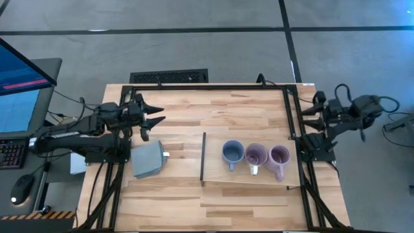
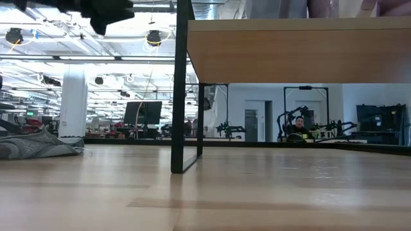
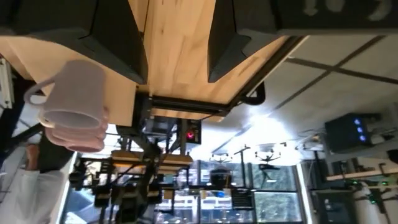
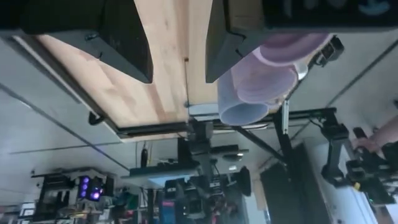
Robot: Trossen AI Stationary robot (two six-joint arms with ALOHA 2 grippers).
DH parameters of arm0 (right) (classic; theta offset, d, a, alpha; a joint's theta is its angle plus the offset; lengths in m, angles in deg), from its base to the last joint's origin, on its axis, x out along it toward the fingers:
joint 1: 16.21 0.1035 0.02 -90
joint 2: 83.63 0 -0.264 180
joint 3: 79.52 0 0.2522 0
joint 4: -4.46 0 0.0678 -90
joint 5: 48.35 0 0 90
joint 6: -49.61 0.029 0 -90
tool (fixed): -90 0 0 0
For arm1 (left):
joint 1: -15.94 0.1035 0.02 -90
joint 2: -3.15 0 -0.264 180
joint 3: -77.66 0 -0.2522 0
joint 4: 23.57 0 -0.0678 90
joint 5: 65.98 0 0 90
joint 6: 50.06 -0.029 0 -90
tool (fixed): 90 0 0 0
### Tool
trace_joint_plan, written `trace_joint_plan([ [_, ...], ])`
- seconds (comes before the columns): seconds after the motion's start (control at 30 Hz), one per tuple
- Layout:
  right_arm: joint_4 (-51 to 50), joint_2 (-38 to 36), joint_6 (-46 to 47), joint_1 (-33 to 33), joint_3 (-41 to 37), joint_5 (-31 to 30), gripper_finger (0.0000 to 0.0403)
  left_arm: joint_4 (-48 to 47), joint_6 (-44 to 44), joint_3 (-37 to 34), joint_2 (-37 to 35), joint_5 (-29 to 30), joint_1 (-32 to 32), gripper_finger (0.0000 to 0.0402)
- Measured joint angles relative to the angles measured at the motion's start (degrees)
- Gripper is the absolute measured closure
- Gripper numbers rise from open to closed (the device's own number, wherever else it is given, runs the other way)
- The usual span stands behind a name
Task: Stack small to large cups/mugs on shelf
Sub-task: Return to Home Position
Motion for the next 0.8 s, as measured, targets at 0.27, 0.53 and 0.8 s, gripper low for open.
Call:
trace_joint_plan([
  [0.27,3.3,-6.7,1.5,2.9,-8.2,-3.5,0.0232,-0.6,0.0,-4.7,-4.5,-1.8,3.8,0.0244],
  [0.53,5.8,-6.8,1.5,5.3,-8.5,-3.7,0.0232,-0.2,2.2,-7.1,-5.4,-4.2,7.5,0.0244],
  [0.8,6.9,-6.8,4.6,7.1,-10.2,-9.1,0.0232,0.0,2.1,-7.1,-5.5,-5.4,9.7,0.0244],
])
